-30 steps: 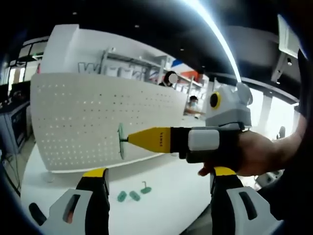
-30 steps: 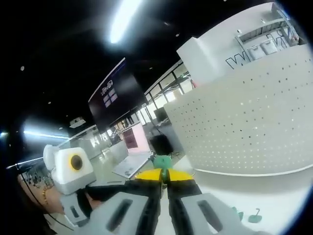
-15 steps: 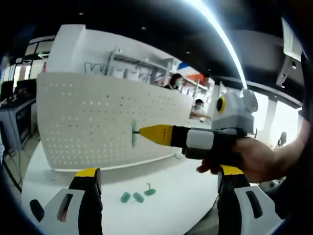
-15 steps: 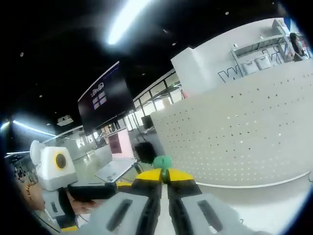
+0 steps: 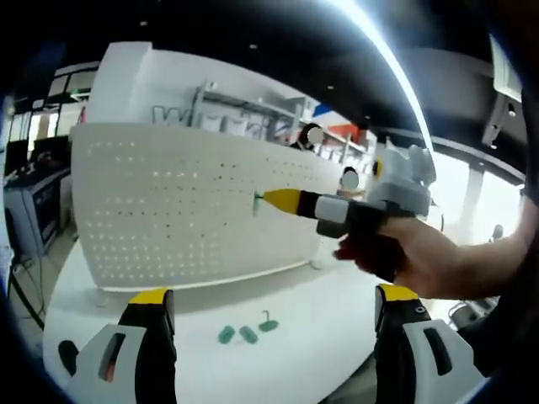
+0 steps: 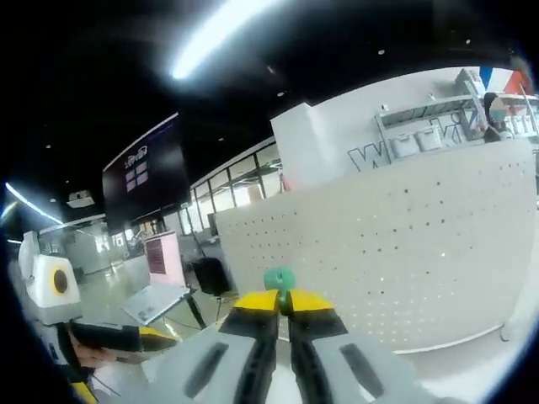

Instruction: Insert the hook assembly into the mounting plate slot until the hook locks in place.

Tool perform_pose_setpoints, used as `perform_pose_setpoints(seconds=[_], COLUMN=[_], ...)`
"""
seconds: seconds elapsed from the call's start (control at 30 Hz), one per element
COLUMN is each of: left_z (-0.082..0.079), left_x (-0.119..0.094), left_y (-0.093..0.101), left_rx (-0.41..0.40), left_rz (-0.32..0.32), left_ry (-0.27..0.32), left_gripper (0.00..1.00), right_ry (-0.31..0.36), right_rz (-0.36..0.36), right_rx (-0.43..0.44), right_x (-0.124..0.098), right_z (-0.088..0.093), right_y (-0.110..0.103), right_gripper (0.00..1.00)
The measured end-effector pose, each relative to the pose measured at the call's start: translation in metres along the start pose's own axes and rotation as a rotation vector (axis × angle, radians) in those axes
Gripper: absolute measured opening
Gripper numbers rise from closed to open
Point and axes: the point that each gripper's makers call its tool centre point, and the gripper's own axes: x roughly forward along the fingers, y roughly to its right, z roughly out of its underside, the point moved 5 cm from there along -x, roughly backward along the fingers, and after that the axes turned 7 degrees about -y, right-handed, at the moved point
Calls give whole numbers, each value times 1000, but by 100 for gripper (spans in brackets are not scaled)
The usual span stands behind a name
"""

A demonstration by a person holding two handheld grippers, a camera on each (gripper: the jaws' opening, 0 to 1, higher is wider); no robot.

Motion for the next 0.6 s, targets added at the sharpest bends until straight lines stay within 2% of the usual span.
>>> perform_pose_setpoints(seconds=[0.33, 0.5, 0.6], left_z=[8, 16, 20], left_x=[-4, -3, -2], left_y=[-17, -22, -27], left_rx=[-2, 19, 17], left_rz=[-74, -98, -106], left_ry=[-17, -39, -58], left_gripper=[100, 99, 99], right_ry=[51, 80, 97], right_rz=[93, 168, 222], right_rx=[-39, 0, -58], right_x=[20, 32, 38], right_z=[-20, -30, -37], right_y=[33, 57, 69], right_gripper=[1, 1, 1])
